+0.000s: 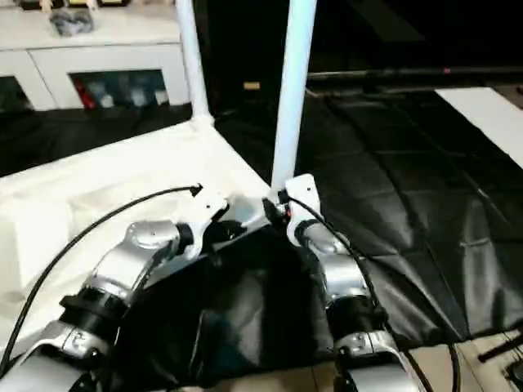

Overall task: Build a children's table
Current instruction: Rotate leg to tighten

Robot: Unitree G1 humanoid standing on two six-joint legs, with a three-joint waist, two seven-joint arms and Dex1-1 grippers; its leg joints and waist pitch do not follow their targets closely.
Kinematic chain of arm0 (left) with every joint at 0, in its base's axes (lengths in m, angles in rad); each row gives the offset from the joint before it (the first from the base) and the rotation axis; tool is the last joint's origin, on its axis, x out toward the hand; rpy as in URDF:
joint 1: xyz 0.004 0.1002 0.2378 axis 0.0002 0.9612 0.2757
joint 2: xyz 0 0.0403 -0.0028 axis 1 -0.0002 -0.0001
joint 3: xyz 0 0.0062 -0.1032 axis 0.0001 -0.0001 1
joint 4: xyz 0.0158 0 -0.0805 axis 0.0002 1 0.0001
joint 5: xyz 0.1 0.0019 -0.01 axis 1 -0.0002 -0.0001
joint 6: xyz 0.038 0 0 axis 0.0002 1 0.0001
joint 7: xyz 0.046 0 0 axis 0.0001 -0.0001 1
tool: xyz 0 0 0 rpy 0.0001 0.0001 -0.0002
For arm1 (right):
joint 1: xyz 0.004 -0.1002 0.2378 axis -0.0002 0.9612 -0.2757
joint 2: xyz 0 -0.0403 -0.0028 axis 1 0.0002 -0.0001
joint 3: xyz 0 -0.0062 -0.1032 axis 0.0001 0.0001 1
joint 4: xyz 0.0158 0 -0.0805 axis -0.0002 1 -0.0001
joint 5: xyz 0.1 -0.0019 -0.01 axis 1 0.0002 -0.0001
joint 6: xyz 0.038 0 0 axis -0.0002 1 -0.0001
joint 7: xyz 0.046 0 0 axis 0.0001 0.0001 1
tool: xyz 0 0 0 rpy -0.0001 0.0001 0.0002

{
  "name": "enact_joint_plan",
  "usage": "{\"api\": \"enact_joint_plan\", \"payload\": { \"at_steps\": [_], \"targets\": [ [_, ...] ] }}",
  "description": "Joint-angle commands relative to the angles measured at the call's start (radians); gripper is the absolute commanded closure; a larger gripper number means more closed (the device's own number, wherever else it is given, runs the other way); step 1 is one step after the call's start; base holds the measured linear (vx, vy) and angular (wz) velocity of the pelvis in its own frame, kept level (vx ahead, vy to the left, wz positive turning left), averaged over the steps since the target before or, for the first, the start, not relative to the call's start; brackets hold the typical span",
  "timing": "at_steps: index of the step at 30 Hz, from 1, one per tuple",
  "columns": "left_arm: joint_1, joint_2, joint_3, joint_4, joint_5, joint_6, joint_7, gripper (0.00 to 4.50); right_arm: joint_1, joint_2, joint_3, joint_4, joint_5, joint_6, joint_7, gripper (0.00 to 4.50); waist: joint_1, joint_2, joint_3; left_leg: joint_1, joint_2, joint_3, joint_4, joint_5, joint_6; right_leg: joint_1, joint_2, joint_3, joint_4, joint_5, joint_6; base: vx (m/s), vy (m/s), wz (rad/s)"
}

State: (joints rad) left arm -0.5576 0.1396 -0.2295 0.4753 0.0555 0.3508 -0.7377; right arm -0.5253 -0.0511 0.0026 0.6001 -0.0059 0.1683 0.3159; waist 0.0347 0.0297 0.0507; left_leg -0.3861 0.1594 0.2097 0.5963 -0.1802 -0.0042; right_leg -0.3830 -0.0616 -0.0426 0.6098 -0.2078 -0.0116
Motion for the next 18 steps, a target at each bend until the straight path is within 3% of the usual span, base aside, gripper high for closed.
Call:
{"api": "enact_joint_plan", "payload": {
  "at_steps": [1,6,8,12,18],
  "targets": [
    [-0.027,-0.052,-0.038,-0.033,-0.032,-0.02,-0.034,4.5,-0.002,0.067,0.084,-0.005,0.024,0.006,0.123,0.75,0.002,-0.005,-0.057,0.024,0.078,-0.046,-0.079,-0.238,0.008,0.027,-0.096,0.052,-0.082,-0.172,-0.221,0.0,0.0,0.0],
    [0.001,0.019,-0.03,-0.063,-0.062,-0.048,-0.134,4.5,0.011,-0.033,0.116,-0.042,0.024,-0.015,0.249,0.36,0.004,-0.008,-0.058,0.022,0.079,-0.047,-0.077,-0.228,0.018,0.033,-0.096,0.05,-0.08,-0.176,-0.221,0.0,0.0,0.0],
    [0.015,0.062,-0.03,-0.075,-0.075,-0.059,-0.19,4.5,0.016,-0.101,0.122,-0.056,0.03,-0.024,0.332,0.36,0.002,-0.008,-0.059,0.019,0.078,-0.046,-0.075,-0.209,0.031,0.036,-0.097,0.05,-0.076,-0.147,-0.228,0.0,0.0,0.0],
    [0.027,0.099,-0.033,-0.086,-0.081,-0.071,-0.242,4.5,0.018,-0.156,0.118,-0.073,0.039,-0.041,0.411,0.36,0.009,-0.008,-0.058,0.023,0.08,-0.042,-0.07,-0.184,0.053,0.033,-0.096,0.049,-0.074,-0.115,-0.253,0.0,0.0,0.0],
    [0.042,0.17,-0.036,-0.097,-0.084,-0.083,-0.336,4.5,0.028,-0.269,0.134,-0.137,0.068,-0.046,0.617,0.36,0.018,-0.006,-0.057,0.025,0.085,-0.042,-0.073,-0.206,0.042,0.032,-0.095,0.049,-0.072,-0.144,-0.245,0.0,0.0,0.0]
  ]
}}
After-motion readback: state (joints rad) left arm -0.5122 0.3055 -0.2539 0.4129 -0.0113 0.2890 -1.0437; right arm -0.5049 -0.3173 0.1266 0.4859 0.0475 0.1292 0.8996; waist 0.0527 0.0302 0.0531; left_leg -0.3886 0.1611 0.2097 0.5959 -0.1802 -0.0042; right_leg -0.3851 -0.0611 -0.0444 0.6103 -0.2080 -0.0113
